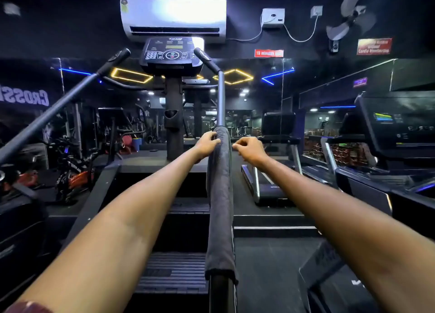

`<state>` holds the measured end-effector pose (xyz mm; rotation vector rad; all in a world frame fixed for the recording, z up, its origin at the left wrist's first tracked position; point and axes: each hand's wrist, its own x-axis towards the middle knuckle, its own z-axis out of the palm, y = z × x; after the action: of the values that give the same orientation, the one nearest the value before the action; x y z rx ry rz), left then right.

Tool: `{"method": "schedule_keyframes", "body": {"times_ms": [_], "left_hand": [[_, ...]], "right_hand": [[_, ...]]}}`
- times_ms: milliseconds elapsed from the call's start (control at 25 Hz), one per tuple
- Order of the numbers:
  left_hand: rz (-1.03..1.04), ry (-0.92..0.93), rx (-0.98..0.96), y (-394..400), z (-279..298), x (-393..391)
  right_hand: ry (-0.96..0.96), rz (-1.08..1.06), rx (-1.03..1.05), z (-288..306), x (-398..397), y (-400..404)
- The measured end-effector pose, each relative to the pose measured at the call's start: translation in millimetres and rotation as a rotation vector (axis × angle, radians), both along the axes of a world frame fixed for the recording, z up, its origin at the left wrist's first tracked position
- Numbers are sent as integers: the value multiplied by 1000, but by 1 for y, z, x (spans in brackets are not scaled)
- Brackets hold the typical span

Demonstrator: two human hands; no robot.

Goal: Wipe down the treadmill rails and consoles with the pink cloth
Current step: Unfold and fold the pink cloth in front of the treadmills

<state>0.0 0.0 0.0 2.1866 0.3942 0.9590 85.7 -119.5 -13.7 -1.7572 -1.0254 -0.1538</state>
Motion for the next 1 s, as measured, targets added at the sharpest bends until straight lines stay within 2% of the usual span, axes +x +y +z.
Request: {"method": "schedule_keyframes", "body": {"times_ms": [160, 320, 480, 560, 800, 880, 1000], "left_hand": [[-7, -16, -26, 26, 6, 24], [-64, -78, -128, 53, 19, 38], [-140, -49, -157, 72, 27, 39], [-136, -45, -161, 76, 26, 39], [5, 54, 84, 69, 24, 29], [79, 132, 171, 60, 22, 16], [27, 178, 200, 46, 19, -6]], "right_hand": [[-50, -18, -78, 14, 3, 42], [-52, -42, -2, 19, 13, 70], [10, 112, -11, 29, 26, 80], [55, 122, -44, 32, 32, 81], [-285, -179, -168, 33, 14, 73], [-315, -165, -191, 32, 4, 67], [-374, -122, -223, 32, -7, 49]]}}
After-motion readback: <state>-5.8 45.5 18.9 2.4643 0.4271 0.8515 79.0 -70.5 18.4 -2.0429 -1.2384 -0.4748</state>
